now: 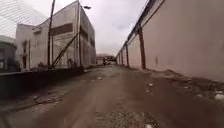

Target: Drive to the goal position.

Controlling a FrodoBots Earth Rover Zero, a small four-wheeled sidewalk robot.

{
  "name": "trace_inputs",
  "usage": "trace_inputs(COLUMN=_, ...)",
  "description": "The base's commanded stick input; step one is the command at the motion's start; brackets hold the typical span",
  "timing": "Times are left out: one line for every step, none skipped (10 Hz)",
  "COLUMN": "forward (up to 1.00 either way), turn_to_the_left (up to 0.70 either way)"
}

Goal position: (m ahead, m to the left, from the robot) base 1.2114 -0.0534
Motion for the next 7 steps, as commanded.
trace_inputs(forward=0.85, turn_to_the_left=0.00)
trace_inputs(forward=0.85, turn_to_the_left=0.00)
trace_inputs(forward=0.85, turn_to_the_left=0.00)
trace_inputs(forward=0.85, turn_to_the_left=0.00)
trace_inputs(forward=0.85, turn_to_the_left=0.00)
trace_inputs(forward=0.85, turn_to_the_left=0.00)
trace_inputs(forward=0.85, turn_to_the_left=0.00)
